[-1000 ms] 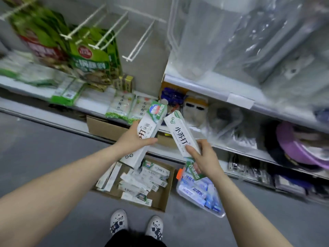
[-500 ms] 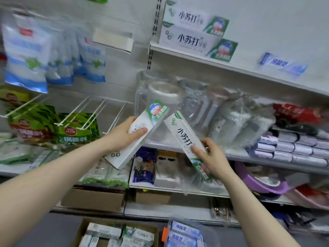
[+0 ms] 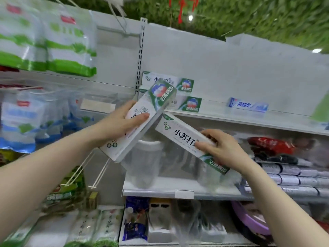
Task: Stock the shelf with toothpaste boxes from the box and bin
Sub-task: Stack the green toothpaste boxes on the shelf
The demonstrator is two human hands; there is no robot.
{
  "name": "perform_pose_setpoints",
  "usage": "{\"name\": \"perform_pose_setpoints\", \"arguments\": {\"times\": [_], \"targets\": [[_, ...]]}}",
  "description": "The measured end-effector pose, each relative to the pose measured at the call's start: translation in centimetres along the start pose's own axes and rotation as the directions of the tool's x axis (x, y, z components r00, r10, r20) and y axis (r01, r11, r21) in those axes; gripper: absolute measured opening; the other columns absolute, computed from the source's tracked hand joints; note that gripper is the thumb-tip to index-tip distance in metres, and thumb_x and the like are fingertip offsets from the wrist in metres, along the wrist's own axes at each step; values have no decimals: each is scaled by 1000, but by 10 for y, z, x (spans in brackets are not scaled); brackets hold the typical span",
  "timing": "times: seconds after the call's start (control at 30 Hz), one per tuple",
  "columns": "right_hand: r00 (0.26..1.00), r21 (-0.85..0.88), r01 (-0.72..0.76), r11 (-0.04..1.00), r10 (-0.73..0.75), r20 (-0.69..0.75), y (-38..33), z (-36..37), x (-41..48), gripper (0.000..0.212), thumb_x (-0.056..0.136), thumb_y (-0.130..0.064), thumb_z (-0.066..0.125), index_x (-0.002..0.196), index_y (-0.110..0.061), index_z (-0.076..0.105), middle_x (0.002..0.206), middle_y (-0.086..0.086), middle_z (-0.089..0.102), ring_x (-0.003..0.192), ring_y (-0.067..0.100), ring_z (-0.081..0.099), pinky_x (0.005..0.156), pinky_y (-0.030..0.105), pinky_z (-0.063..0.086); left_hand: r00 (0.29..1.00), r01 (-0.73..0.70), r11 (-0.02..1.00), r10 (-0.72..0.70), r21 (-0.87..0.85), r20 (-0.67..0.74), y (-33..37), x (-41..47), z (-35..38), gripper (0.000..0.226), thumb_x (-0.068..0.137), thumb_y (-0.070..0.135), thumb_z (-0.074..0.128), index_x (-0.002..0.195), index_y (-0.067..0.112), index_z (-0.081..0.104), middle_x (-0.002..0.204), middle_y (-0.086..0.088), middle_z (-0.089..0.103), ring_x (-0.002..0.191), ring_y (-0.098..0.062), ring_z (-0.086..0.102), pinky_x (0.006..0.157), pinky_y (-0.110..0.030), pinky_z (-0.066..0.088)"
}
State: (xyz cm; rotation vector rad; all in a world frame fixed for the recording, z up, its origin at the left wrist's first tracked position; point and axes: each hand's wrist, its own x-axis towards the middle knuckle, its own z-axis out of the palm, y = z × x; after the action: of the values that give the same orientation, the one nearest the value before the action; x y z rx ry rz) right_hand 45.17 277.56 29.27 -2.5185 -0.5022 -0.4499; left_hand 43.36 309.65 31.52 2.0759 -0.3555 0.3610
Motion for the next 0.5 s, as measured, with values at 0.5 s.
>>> {"name": "perform_pose_setpoints", "arguments": {"times": [0.5], "targets": [[992,-220,98,971,-113,-58,-30,-76,165,50,81,-51,72,121,-26,55,108,5,63,91,25,60,80,39,50,959,134,990,-140,-42,-245,38,81,-15,41,99,51,38,126,24,53,115,-4,64,102,-24,62,95,-44,49]]}}
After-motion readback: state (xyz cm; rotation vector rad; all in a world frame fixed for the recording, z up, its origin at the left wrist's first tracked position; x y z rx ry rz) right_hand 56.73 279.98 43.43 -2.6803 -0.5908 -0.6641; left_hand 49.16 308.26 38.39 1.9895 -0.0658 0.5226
